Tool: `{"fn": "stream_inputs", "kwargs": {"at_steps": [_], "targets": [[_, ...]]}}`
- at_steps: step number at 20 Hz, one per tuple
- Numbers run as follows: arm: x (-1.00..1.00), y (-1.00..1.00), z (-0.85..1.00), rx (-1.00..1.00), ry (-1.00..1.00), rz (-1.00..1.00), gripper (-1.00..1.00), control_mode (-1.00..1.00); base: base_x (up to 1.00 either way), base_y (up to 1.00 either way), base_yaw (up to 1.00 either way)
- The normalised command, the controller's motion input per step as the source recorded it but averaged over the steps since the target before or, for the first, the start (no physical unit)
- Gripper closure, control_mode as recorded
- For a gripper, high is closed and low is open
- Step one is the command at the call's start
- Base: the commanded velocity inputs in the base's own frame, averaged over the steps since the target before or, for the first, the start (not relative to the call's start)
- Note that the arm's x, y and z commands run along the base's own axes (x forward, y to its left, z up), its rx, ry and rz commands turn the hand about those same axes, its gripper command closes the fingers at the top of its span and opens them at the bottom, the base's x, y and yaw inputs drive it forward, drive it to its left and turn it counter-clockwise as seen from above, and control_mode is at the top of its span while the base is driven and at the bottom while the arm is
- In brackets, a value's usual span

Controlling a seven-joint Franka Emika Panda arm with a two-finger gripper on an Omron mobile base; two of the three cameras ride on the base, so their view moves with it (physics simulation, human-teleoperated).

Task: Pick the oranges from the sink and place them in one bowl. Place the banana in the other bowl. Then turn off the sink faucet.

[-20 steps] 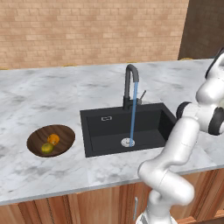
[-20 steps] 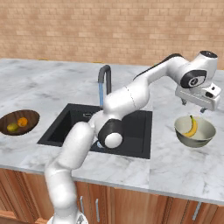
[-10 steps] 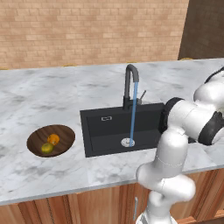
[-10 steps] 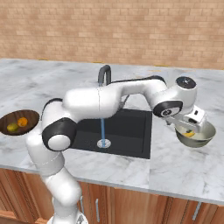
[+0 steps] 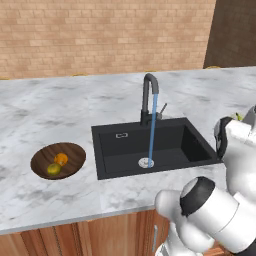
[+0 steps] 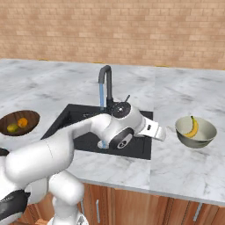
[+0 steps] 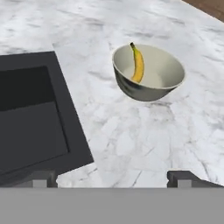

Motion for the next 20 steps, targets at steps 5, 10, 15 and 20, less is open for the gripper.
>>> {"fn": "stream_inputs", "kwargs": {"at_steps": [5, 10, 15, 20], "targets": [[-0.35, 0.99, 0.98, -0.21, -0.23, 0.09, -1.00, -1.00, 0.00, 0.00, 0.00], [-0.46, 0.62, 0.69, -0.30, -0.14, 0.33, -1.00, -1.00, 0.00, 0.00, 0.00], [-0.19, 0.07, 0.05, -0.26, -0.05, 0.50, -1.00, -1.00, 0.00, 0.00, 0.00], [0.00, 0.00, 0.09, -0.15, -0.14, 0.74, -1.00, -1.00, 0.00, 0.00, 0.00]]}}
